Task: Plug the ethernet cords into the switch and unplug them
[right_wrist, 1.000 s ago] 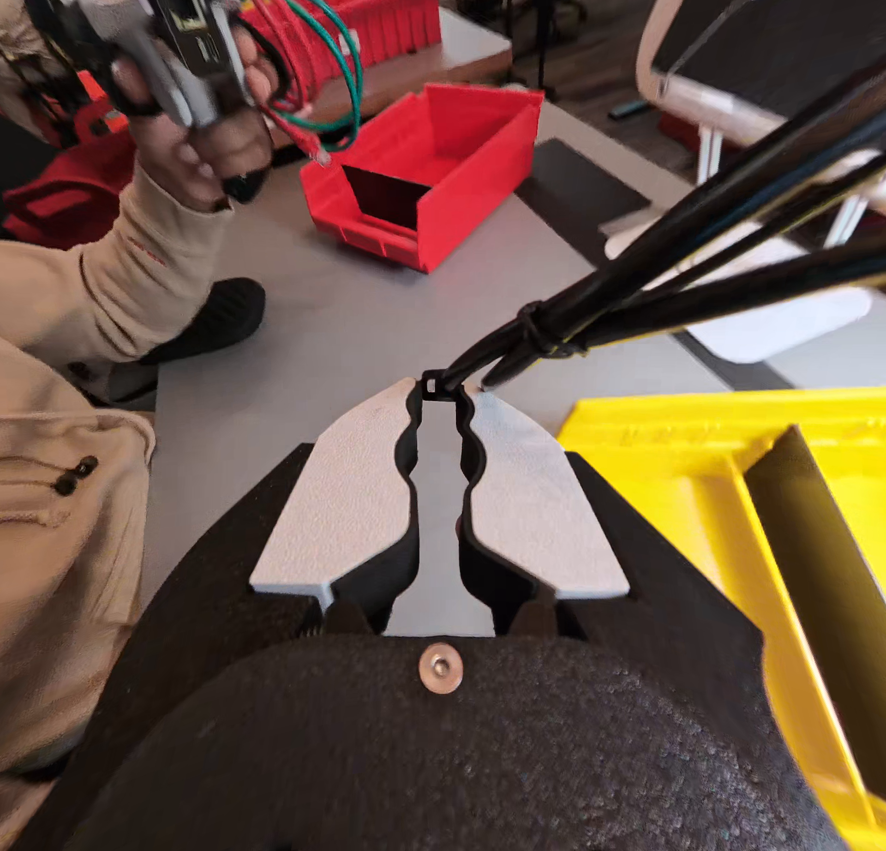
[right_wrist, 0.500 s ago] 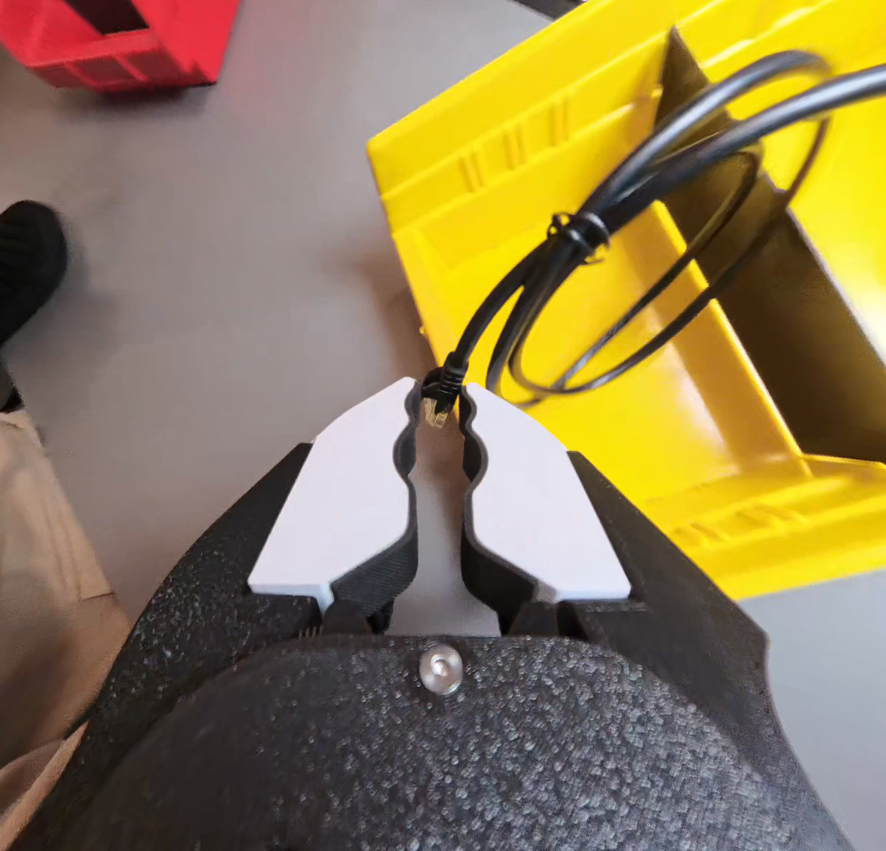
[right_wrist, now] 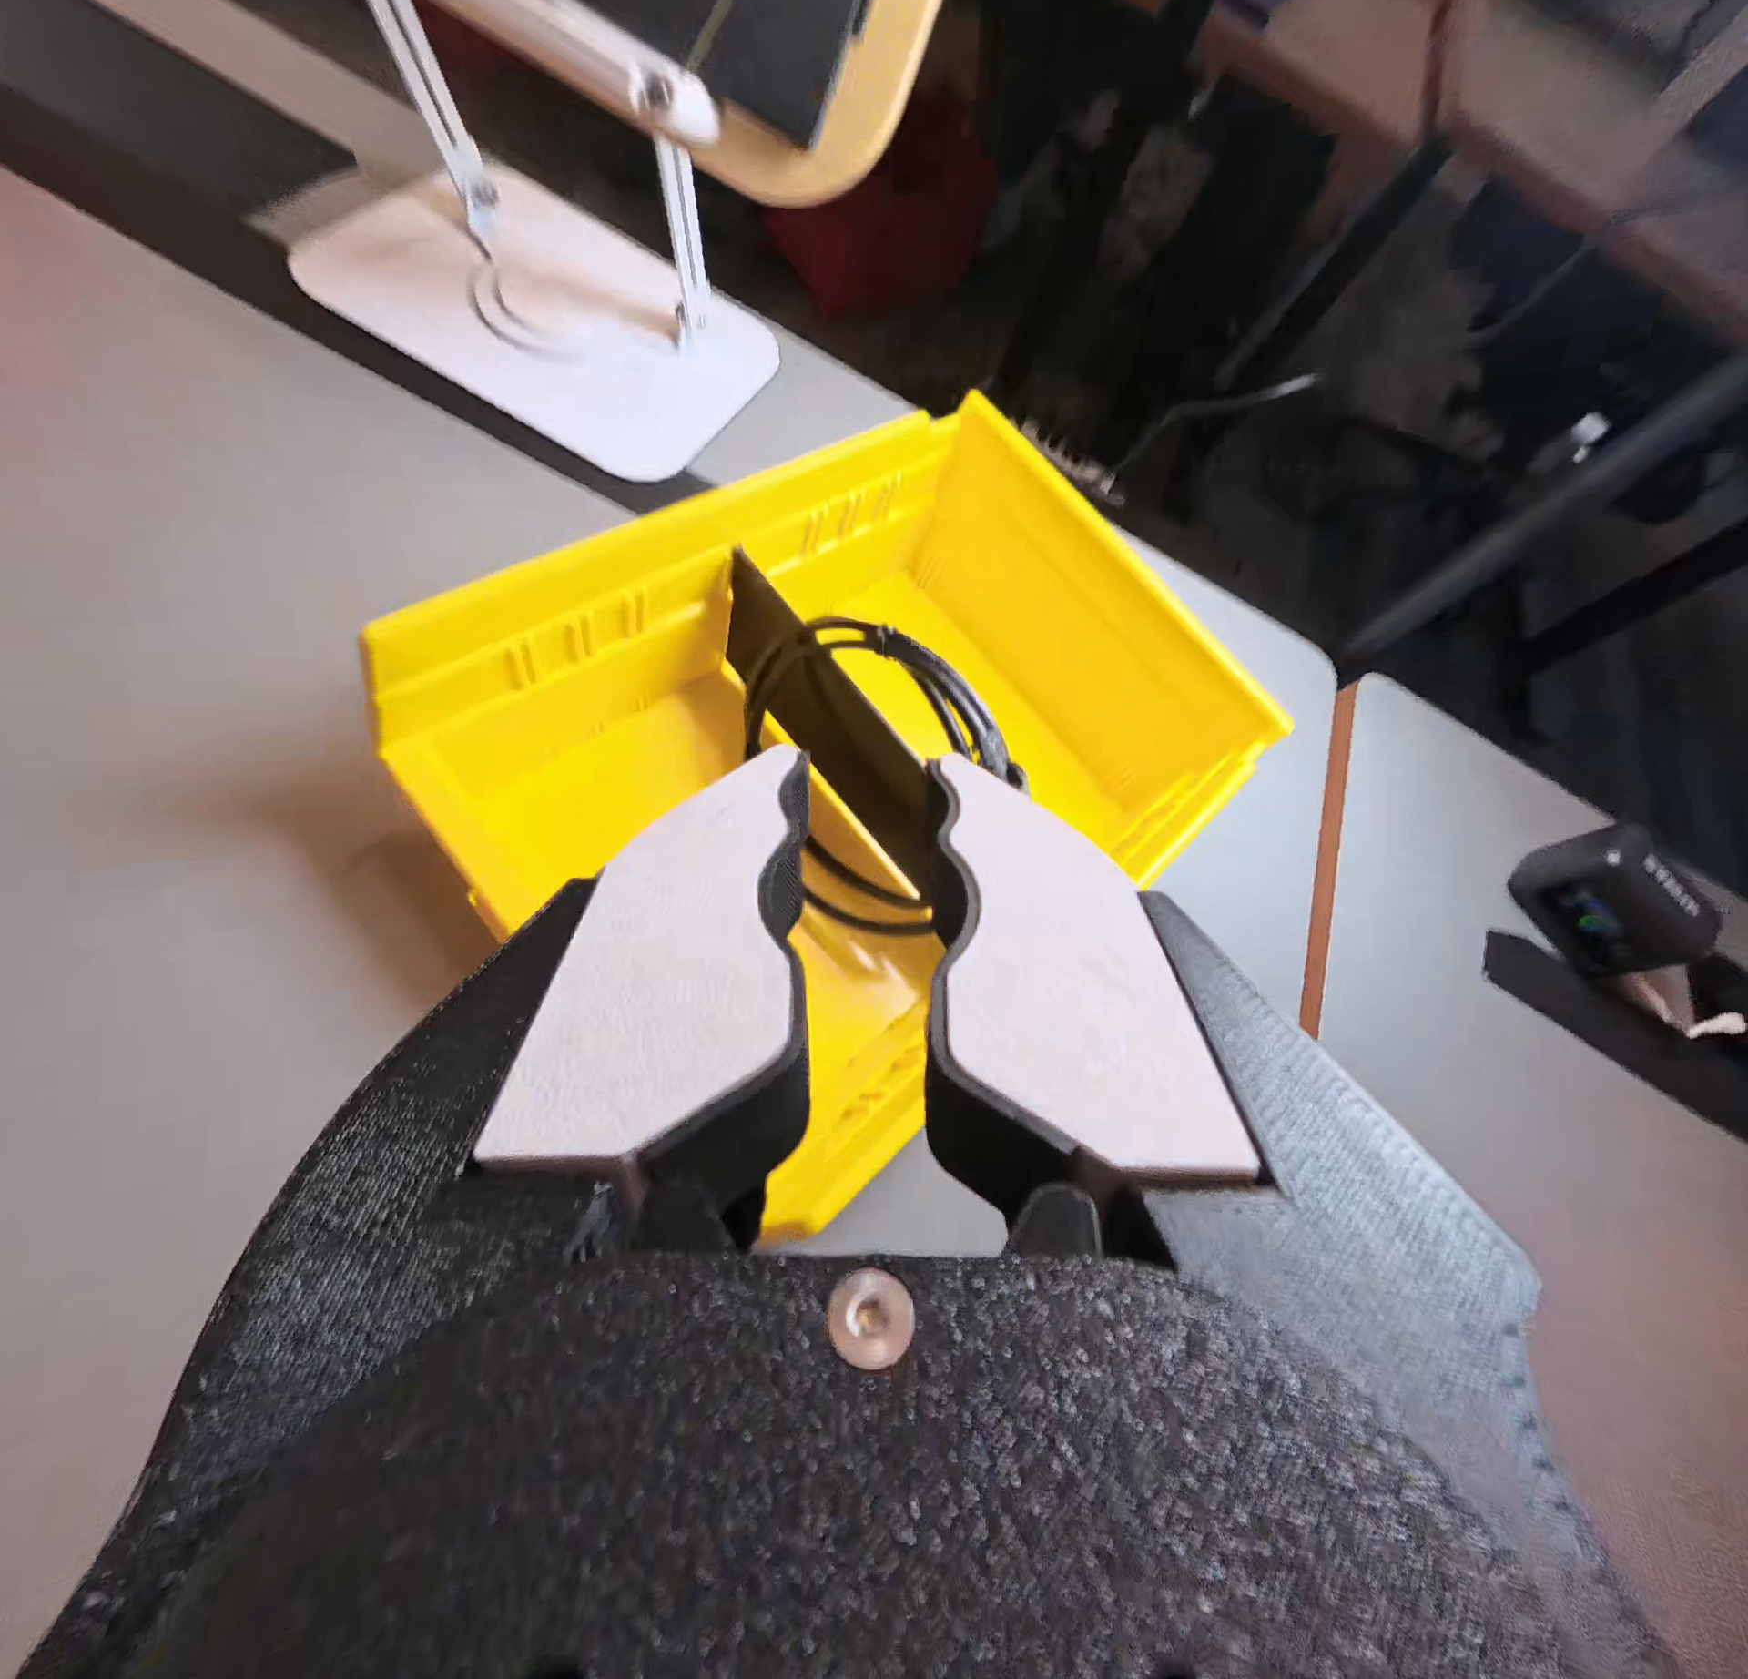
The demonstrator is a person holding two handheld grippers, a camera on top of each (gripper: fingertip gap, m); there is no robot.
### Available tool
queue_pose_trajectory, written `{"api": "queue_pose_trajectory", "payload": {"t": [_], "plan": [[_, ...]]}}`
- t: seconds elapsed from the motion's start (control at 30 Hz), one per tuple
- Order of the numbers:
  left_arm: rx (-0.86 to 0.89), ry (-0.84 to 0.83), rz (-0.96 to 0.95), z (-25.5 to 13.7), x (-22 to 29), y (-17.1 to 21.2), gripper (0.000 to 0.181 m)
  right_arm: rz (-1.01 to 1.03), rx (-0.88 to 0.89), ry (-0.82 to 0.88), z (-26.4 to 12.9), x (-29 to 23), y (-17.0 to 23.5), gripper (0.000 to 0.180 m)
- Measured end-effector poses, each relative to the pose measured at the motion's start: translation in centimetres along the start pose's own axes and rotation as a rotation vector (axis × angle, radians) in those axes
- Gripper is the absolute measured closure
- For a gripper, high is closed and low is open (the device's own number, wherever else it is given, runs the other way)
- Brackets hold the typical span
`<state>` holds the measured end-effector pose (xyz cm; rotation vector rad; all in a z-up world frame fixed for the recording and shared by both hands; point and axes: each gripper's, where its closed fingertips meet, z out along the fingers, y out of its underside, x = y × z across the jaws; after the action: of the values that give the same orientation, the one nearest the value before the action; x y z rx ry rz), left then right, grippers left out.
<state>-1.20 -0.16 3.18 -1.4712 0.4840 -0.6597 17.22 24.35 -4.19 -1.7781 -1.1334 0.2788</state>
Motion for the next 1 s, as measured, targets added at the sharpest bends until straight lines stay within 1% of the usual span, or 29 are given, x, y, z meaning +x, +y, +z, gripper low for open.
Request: {"api": "queue_pose_trajectory", "payload": {"t": [0.17,0.27,0.33,0.43,0.5,0.57,0.6,0.67,0.7,0.73,0.8,0.87,0.93,1.0], "plan": [[-0.011,0.005,-0.007,0.3,0.0,0.5,0.152,-0.067,0.190,-0.024,-1.9,-1.9,-4.0,0.154],[-0.018,0.005,-0.007,0.5,0.1,0.7,0.152,-0.131,0.177,0.009,-1.0,-2.0,-3.9,0.147],[-0.024,0.004,-0.009,0.6,0.0,0.8,0.152,-0.198,0.112,0.061,0.9,-1.3,-2.7,0.143],[-0.037,-0.004,-0.002,0.6,-0.1,1.0,0.152,-0.350,-0.043,0.103,5.0,0.3,-0.5,0.137],[-0.041,-0.015,0.003,0.5,-0.4,1.0,0.152,-0.445,-0.184,0.069,7.6,1.3,1.2,0.132],[-0.041,-0.021,0.004,0.5,-0.7,1.0,0.152,-0.511,-0.297,0.009,9.8,2.0,2.8,0.131],[-0.041,-0.024,0.003,0.5,-0.8,1.0,0.152,-0.541,-0.340,-0.014,10.7,2.3,3.5,0.133],[-0.045,-0.030,-0.001,0.4,-1.1,1.1,0.152,-0.601,-0.394,-0.022,12.1,3.0,4.6,0.143],[-0.047,-0.035,-0.002,0.3,-1.2,1.1,0.152,-0.617,-0.396,-0.041,12.5,2.8,4.8,0.158],[-0.048,-0.039,-0.001,0.2,-1.3,1.1,0.152,-0.621,-0.370,-0.049,12.6,2.7,4.6,0.167],[-0.044,-0.044,0.000,0.0,-1.5,1.0,0.152,-0.590,-0.322,-0.074,11.7,2.4,3.6,0.168],[-0.036,-0.047,-0.005,-0.1,-1.7,0.9,0.152,-0.544,-0.274,-0.103,10.0,2.3,2.2,0.168],[-0.036,-0.044,-0.017,0.0,-1.9,0.9,0.152,-0.477,-0.248,-0.196,8.1,1.4,1.3,0.168],[-0.041,-0.040,-0.023,0.2,-1.8,1.0,0.152,-0.381,-0.220,-0.334,6.6,0.0,0.9,0.169]]}}
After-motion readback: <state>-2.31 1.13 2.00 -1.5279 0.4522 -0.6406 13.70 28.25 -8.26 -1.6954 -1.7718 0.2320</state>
